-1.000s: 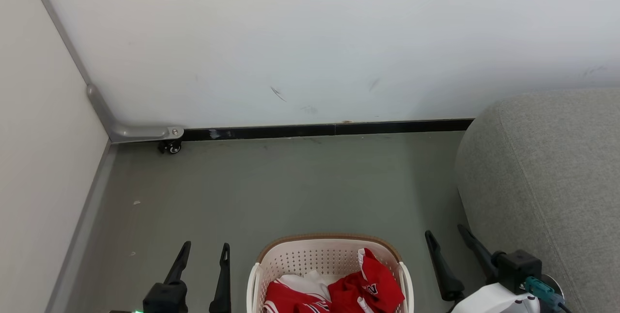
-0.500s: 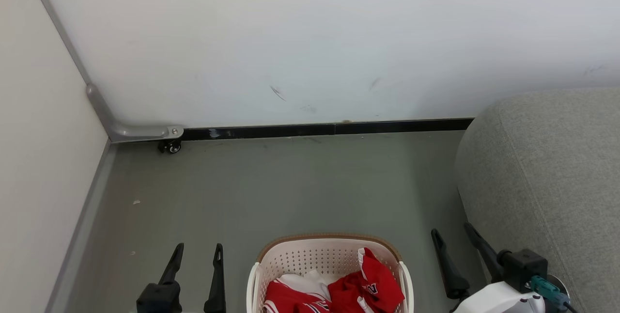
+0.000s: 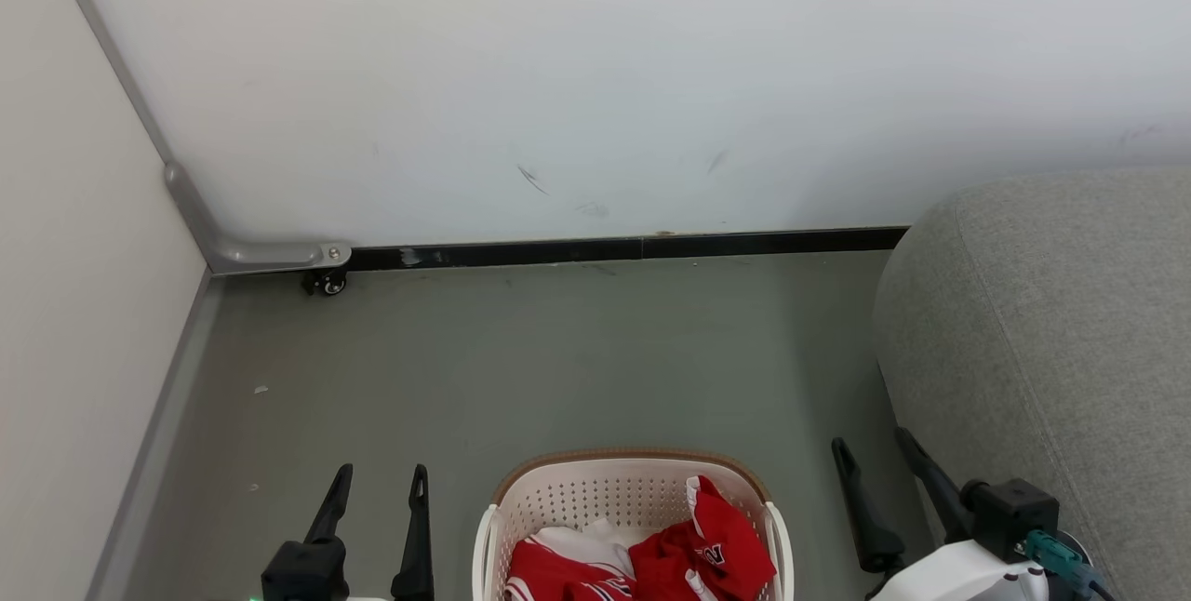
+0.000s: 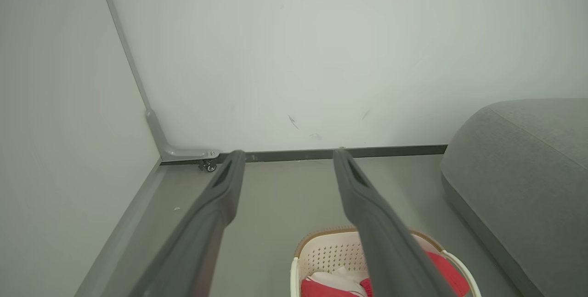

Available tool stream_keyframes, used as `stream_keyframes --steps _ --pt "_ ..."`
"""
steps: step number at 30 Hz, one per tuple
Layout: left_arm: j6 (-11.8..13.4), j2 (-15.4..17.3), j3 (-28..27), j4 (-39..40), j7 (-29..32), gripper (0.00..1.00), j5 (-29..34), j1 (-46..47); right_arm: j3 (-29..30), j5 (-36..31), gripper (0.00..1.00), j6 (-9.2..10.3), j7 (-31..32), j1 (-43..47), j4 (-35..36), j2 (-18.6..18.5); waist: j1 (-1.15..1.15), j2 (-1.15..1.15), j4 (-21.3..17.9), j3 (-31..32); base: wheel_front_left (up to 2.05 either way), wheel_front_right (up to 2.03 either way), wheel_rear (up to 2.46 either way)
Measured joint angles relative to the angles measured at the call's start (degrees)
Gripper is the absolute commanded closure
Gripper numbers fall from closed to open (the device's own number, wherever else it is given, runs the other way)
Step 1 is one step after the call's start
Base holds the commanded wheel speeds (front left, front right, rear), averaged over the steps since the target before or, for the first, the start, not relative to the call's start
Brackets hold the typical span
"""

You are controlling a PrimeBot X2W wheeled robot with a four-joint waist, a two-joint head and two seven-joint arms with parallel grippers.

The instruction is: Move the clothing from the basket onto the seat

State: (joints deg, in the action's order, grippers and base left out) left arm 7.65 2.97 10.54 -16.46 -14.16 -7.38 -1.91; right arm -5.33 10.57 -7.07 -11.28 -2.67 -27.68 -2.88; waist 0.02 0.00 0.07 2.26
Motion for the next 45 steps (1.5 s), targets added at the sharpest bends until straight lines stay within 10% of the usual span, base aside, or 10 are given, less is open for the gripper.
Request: stream_keyframes --steps 45 --pt "-1.60 0.05 2.20 -3.23 0.00 0.00 2.12 7.32 3.05 -1.04 0.00 0.00 -2.35 -3.57 6.30 0.10 -0.01 0.00 -2.72 -8.46 0.00 0.00 0.00"
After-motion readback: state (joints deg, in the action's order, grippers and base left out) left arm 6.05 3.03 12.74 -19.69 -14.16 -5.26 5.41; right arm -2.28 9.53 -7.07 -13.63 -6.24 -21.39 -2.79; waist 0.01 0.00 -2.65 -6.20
